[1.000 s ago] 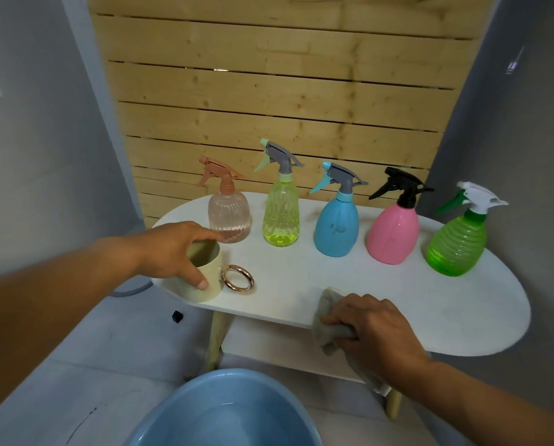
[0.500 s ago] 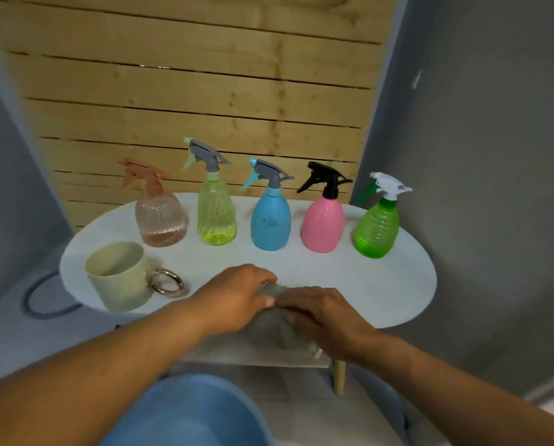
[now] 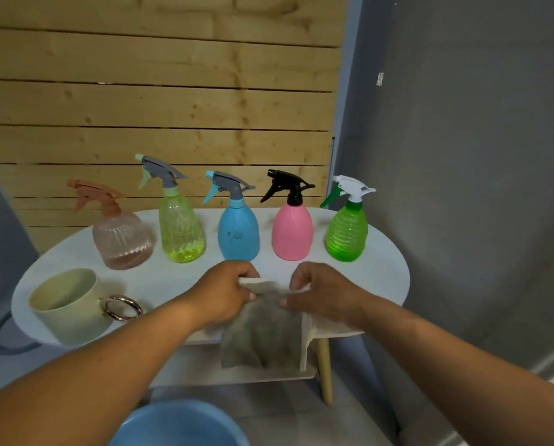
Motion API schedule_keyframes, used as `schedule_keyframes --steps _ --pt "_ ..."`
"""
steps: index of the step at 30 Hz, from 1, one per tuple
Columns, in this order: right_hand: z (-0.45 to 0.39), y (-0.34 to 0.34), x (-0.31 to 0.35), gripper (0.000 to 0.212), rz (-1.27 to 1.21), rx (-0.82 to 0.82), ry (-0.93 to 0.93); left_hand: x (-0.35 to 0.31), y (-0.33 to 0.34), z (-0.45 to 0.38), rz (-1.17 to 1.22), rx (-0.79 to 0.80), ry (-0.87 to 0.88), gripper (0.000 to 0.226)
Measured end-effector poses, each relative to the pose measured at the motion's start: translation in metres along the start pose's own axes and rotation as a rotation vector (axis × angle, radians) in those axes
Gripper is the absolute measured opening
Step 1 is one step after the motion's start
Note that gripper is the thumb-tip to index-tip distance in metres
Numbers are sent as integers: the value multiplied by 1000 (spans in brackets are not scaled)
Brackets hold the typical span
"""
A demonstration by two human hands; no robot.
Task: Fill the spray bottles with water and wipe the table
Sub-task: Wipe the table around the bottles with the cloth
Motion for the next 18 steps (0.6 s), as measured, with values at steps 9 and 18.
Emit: schedule_keyframes --steps 9,18 --pt "-21 -5 -6 33 398 -256 50 10 10 4 -408 -97 214 73" --pt "-28 3 -8 18 176 -221 193 30 35 28 -687 255 352 106"
Point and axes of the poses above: each hand's wrist, its own z-axis away from the middle knuckle, its own y-axis out of the palm, x = y × z, the point moved 1 cm from there along -z, towards the middle knuckle, and after that the axes turned 15 degrees about -z, right-handed, at the moved point
